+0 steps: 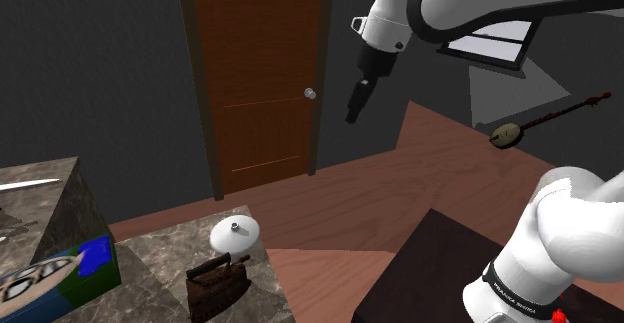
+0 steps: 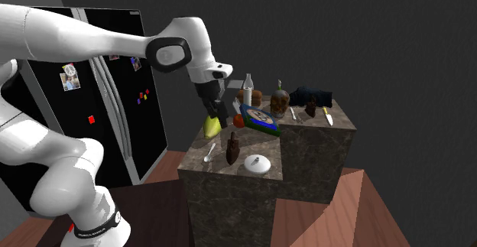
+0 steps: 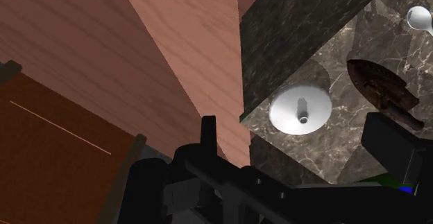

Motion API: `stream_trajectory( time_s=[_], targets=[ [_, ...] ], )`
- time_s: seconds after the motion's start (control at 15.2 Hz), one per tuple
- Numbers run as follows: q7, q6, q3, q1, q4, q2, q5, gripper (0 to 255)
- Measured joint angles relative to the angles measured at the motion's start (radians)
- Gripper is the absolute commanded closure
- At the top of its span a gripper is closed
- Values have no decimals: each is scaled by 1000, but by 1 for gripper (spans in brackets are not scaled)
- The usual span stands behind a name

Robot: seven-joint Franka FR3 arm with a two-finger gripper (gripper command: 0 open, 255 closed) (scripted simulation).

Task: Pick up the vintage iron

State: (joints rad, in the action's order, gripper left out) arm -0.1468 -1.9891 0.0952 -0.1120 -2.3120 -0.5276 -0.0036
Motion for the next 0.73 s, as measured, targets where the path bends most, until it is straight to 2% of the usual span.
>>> stream_trajectory(
  time_s=[0.73],
  targets=[
    [-8,-207,99,-68,59,310,-22,0]
  ],
)
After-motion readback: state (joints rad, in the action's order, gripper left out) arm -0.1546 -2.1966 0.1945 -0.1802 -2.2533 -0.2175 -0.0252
